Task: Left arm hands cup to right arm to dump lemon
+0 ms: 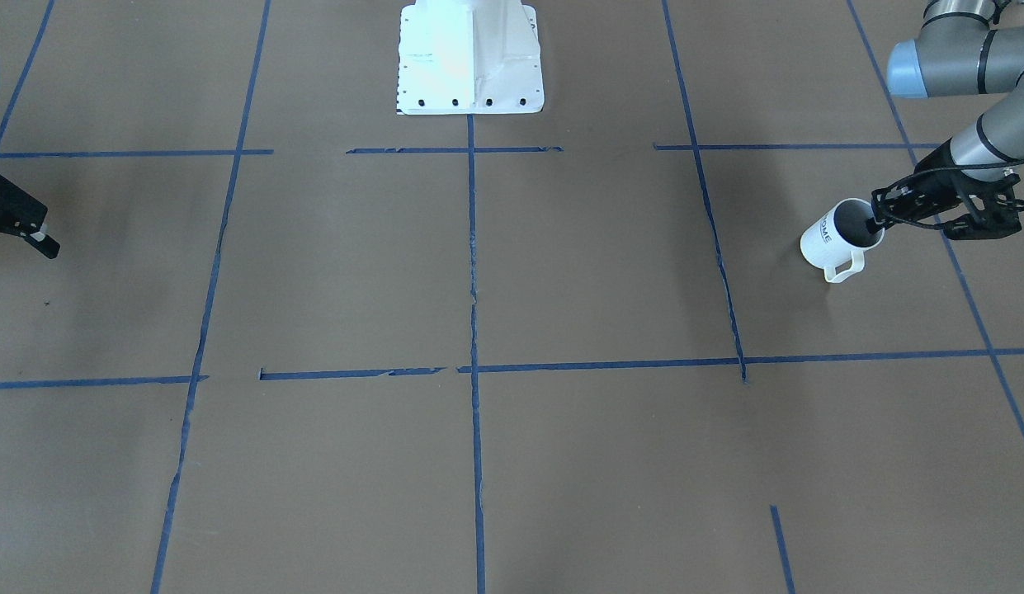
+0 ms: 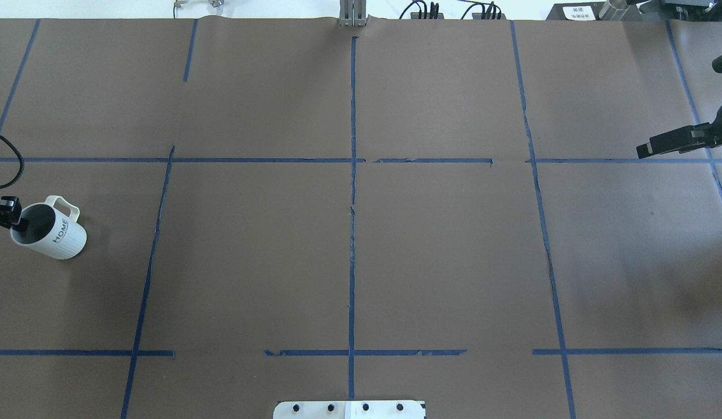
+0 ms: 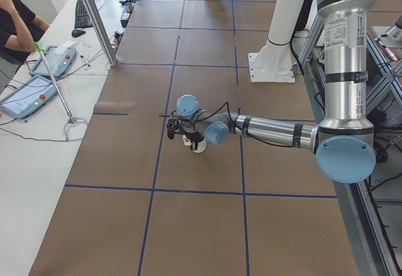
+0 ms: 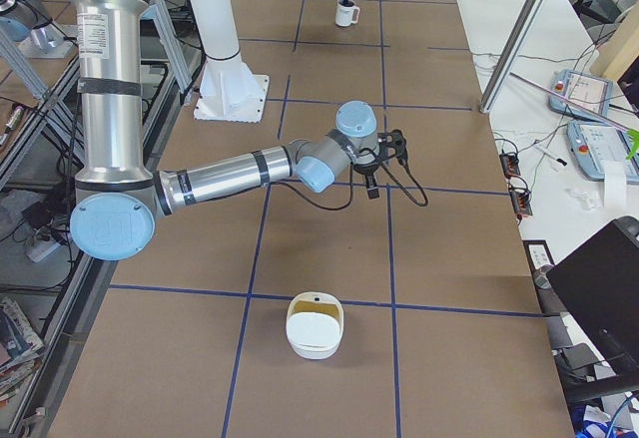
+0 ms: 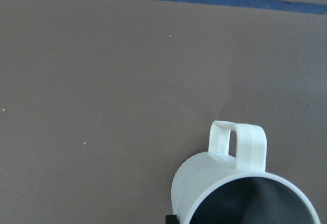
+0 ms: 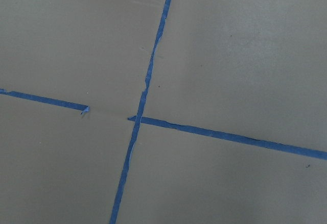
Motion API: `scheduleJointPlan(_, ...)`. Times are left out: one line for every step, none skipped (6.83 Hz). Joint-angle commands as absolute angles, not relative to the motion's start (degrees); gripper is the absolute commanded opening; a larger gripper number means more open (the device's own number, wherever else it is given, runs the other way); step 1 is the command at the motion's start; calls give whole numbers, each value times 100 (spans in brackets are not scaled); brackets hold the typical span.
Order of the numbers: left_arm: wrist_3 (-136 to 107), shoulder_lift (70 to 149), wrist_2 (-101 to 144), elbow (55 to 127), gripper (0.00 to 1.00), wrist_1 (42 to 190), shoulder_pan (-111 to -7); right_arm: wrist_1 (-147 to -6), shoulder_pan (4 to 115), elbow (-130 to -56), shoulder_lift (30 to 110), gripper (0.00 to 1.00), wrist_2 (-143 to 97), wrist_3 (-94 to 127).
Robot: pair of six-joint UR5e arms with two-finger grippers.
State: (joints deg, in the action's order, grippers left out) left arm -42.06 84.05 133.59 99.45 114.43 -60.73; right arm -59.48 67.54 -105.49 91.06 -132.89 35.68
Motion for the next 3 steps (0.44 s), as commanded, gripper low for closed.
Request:
scheduleJointPlan(-4201, 8385, 13359, 10080, 100, 11443, -6082, -5950, 6750, -10582, 9105, 100, -13289, 3568)
scheduleJointPlan(-4210, 8298, 13368, 10290, 100, 11443, -6134, -5959, 6759, -10591, 9140, 100, -13289, 3568)
scheduleJointPlan(-4210, 7914, 13386, 10927, 100, 11409, -6161, -5959, 6785, -10617, 9280, 100, -13289, 3568)
